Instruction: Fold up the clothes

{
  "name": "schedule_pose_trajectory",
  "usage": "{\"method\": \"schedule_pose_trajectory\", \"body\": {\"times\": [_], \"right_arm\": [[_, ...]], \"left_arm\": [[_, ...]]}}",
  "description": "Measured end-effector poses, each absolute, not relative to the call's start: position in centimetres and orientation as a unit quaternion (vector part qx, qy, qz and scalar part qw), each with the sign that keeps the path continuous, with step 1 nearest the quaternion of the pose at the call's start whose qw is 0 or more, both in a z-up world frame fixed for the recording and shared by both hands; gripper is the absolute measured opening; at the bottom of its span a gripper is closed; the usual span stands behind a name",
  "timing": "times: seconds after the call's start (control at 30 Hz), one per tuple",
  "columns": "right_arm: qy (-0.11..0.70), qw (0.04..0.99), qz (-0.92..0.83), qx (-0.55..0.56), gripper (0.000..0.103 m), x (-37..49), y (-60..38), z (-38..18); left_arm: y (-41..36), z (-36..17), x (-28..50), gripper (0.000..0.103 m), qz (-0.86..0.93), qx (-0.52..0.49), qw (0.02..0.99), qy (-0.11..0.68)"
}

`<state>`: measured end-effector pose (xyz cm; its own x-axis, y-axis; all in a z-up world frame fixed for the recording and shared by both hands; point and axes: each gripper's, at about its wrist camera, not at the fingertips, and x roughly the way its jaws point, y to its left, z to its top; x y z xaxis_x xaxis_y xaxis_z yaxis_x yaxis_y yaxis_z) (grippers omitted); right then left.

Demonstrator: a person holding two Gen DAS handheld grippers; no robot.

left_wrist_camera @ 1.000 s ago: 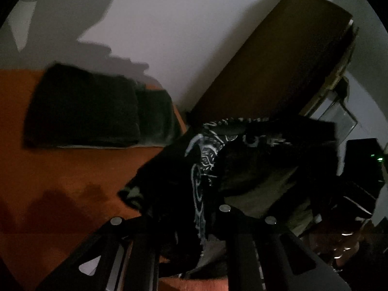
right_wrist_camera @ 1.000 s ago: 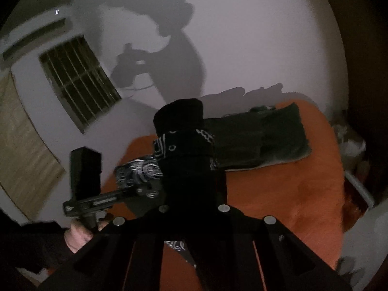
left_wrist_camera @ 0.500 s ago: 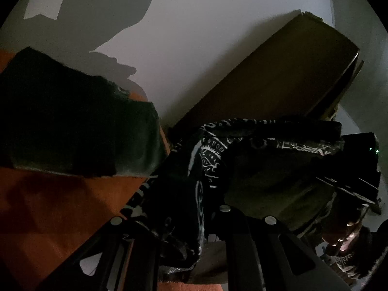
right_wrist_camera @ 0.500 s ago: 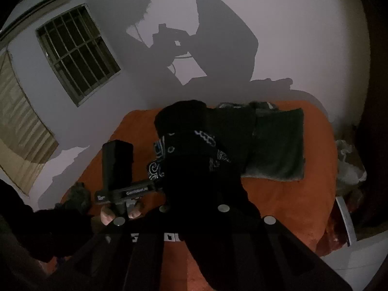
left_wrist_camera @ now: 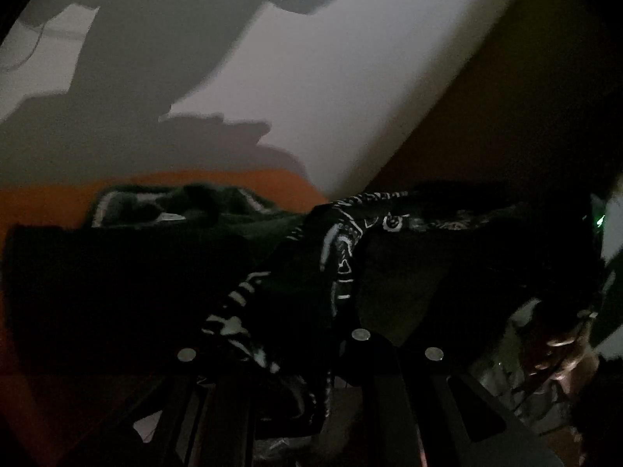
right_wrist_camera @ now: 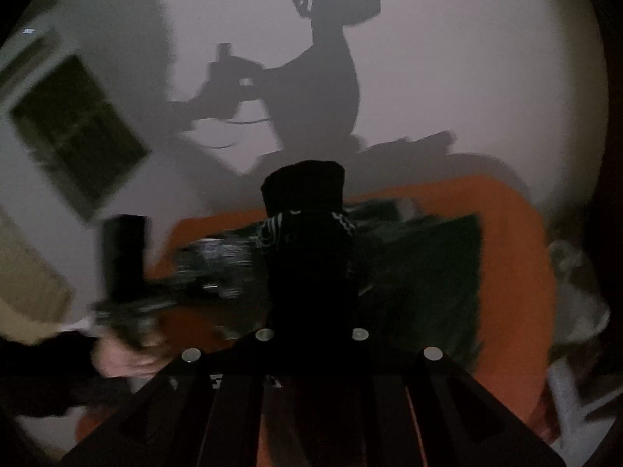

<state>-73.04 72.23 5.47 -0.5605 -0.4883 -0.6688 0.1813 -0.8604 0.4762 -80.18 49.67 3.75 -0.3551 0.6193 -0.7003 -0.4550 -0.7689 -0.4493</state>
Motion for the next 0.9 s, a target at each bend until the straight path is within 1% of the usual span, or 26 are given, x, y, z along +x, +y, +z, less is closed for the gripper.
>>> {"method": "schedule_pose_trajectory", "body": {"times": [0.03,0.07,0.1,0.13,0.17,0.2,0.23,0.27,0.3,0.37,0.4,0.43,0.47,0.53,0.57,0.63,0.7,0.83,0.9], "right_arm": [[-0.182,0.184,-0.862,0.435,0.007,-75.8,73.0,4.4],[-0.190,0.162,-0.856,0.453,0.010,-78.4,73.8,2.7],[-0.203,0.124,-0.842,0.484,0.024,-80.8,74.6,0.3],[-0.209,0.077,-0.826,0.517,0.031,-83.0,75.3,-2.0],[-0.204,0.023,-0.816,0.541,0.032,-84.3,75.8,-3.6],[-0.204,-0.008,-0.821,0.533,0.032,-84.7,76.0,-4.0],[-0.207,-0.020,-0.835,0.509,0.032,-84.6,76.0,-3.6],[-0.210,-0.022,-0.849,0.485,0.039,-84.4,76.0,-3.1],[-0.207,-0.015,-0.862,0.463,0.052,-83.9,75.8,-2.3],[-0.178,-0.017,-0.891,0.417,0.054,-82.2,75.4,-0.4],[-0.159,-0.021,-0.904,0.396,0.063,-81.4,75.5,0.4],[-0.141,-0.026,-0.914,0.380,0.072,-81.0,75.9,1.0],[-0.123,-0.030,-0.923,0.363,0.084,-80.6,76.2,1.6],[-0.094,-0.030,-0.935,0.341,0.085,-79.9,76.8,2.6],[-0.096,-0.015,-0.930,0.354,0.085,-80.0,77.1,2.5],[-0.099,0.005,-0.921,0.377,0.085,-79.7,77.6,1.6],[-0.102,0.014,-0.907,0.409,0.085,-78.8,78.0,-1.0],[-0.144,0.025,-0.864,0.481,0.085,-77.7,79.2,-7.5],[-0.174,0.033,-0.859,0.481,0.083,-78.0,79.6,-8.9]], "left_arm": [[50.6,2.2,-82.3,0.012,0.815,-0.483,0.309,-0.084],[51.5,0.8,-84.3,0.012,0.811,-0.503,0.287,-0.079],[51.8,-0.4,-85.5,0.012,0.809,-0.523,0.256,-0.081],[52.1,-1.6,-86.8,0.012,0.805,-0.543,0.224,-0.084],[51.8,-2.6,-88.1,0.013,0.798,-0.562,0.194,-0.102],[51.3,-3.1,-89.2,0.013,0.793,-0.571,0.177,-0.121],[50.9,-3.3,-89.9,0.013,0.794,-0.569,0.169,-0.133],[50.8,-3.4,-90.5,0.014,0.797,-0.566,0.167,-0.127],[50.8,-3.5,-91.0,0.014,0.800,-0.563,0.166,-0.121],[50.4,-3.0,-90.8,0.016,0.804,-0.557,0.177,-0.112],[50.1,-2.5,-90.4,0.021,0.809,-0.548,0.182,-0.111],[49.7,-2.0,-90.0,0.024,0.817,-0.538,0.180,-0.107],[49.3,-1.6,-89.8,0.025,0.824,-0.528,0.178,-0.103],[48.1,-0.8,-90.6,0.025,0.834,-0.519,0.162,-0.096],[47.4,-0.4,-91.1,0.027,0.836,-0.517,0.155,-0.103],[45.0,0.3,-91.7,0.035,0.842,-0.506,0.133,-0.129],[43.0,0.8,-91.4,0.042,0.847,-0.496,0.122,-0.148],[44.0,-1.6,-89.3,0.048,0.803,-0.542,0.200,-0.147],[44.8,-3.0,-88.3,0.061,0.787,-0.549,0.224,-0.173]]}}
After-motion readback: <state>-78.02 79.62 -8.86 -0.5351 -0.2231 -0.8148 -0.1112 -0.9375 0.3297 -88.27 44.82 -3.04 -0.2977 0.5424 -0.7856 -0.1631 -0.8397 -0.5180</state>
